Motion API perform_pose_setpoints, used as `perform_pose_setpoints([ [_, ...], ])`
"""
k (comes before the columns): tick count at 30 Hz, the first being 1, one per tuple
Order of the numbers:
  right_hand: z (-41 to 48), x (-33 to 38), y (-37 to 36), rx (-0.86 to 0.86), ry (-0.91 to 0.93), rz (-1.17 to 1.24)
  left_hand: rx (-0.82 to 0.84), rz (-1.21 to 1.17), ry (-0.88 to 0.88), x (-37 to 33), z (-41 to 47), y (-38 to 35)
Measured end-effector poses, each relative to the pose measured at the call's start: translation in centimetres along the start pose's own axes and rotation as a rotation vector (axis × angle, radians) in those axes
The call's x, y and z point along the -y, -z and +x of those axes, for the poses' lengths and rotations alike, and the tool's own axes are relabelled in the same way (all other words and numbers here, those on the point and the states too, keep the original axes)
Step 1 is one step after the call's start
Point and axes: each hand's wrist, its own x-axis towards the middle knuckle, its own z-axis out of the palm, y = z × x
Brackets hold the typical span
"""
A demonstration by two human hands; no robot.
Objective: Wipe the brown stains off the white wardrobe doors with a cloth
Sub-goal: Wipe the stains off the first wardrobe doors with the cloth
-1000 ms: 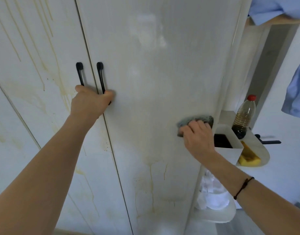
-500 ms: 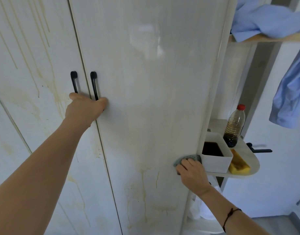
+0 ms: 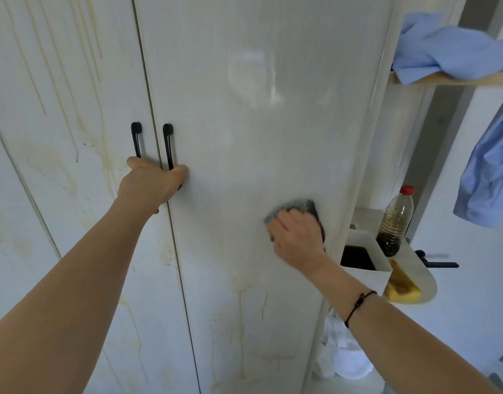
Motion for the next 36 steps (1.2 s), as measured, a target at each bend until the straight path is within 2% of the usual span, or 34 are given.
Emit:
perform_pose_setpoints([
  [2,-2.7,0.6,-0.3,0.119,0.152,0.028,0.006,-0.001,-0.007,0.0,0.0,0.1],
  [4,-2.4,-0.3,-0.1,0.12,0.137,0.074,0.006,-0.003,-0.013,0.2,0.0,0.2],
  [9,6.5,-3.2,0.9,-0.21,-0.198,0.087,-0.068,0.025,-0.113,1.4,0.1,-0.3],
  [12,11.3,-2.5,0.4,-0.29,-0.273,0.064,-0.089,0.054,-0.133,1.8,0.5,-0.7],
  [14,13.3,-0.5,-0.9,-0.263,-0.266,0.05,-0.093,0.075,-0.143,2.0,0.9,-0.8],
  [17,14.3,3.9,-3.4,-0.197,-0.161,0.056,-0.107,0.062,-0.17,2.1,0.9,-0.8],
  [23,9.9,11.2,-8.8,0.002,0.052,0.127,-0.131,0.093,-0.218,2.4,1.0,-0.6],
  [30,4.5,15.7,-13.2,0.131,0.143,0.202,-0.18,0.075,-0.302,3.0,1.0,-0.6],
  [36,0.1,19.2,-15.6,0.234,0.148,0.186,-0.194,0.127,-0.418,4.3,1.4,-0.3],
])
